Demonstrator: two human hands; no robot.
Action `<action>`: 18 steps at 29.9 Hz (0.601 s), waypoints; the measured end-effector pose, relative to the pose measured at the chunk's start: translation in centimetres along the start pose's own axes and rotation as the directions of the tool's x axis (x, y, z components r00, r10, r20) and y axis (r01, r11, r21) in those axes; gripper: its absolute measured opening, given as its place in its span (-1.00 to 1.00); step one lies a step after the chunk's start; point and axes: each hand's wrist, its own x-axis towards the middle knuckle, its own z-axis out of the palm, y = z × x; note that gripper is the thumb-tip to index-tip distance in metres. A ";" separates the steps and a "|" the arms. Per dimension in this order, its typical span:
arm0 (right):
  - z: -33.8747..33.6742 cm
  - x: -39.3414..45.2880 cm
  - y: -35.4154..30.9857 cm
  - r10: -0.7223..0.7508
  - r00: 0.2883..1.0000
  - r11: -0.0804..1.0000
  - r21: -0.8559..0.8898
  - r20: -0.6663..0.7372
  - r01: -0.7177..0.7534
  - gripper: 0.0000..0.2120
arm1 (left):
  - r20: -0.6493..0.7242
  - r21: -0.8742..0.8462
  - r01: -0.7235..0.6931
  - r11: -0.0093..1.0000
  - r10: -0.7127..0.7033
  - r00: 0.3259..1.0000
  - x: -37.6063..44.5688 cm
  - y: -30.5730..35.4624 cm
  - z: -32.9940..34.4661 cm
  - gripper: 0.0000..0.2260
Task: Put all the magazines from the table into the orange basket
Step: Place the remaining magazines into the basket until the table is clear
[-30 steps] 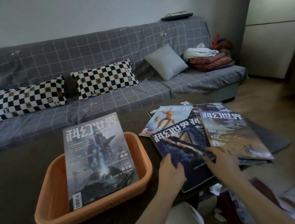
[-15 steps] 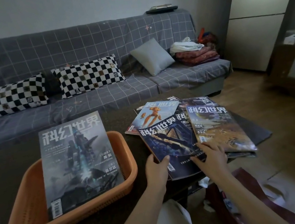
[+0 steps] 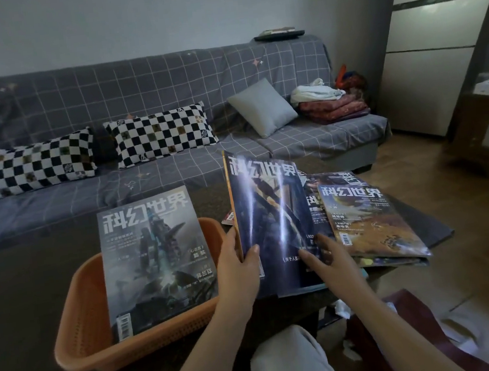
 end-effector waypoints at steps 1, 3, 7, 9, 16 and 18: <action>0.5 -0.1 -0.9 0.011 0.999 0.994 0.112 0.041 -0.016 -0.46 | -0.003 -0.008 -0.020 1.000 0.019 1.000 0.1 0.3 -1.2 -0.65; 1.5 0.0 -2.7 0.019 0.997 0.978 0.204 0.074 -0.034 -0.53 | -0.004 -0.009 -0.093 0.996 0.093 0.996 0.3 0.8 -3.6 -0.67; 3.8 0.4 -5.0 -0.030 0.995 0.966 0.257 0.098 0.004 -0.73 | 0.005 0.010 -0.180 0.984 0.180 0.984 0.7 1.2 -8.7 -0.62; 5.0 0.4 -6.2 -0.056 0.993 0.971 0.238 0.106 0.029 -0.77 | -0.020 0.026 -0.174 0.984 0.175 0.984 0.7 0.8 -11.0 -0.63; 10.2 1.4 -9.6 -0.107 0.981 0.989 0.119 0.162 0.088 -0.78 | -0.203 0.042 -0.021 0.999 0.029 0.979 0.6 -1.8 -16.8 -0.67; 11.8 1.8 -10.3 -0.136 0.971 0.991 0.046 0.197 0.129 -0.77 | -0.253 0.108 0.007 0.994 0.020 0.967 0.6 -2.5 -18.0 -0.67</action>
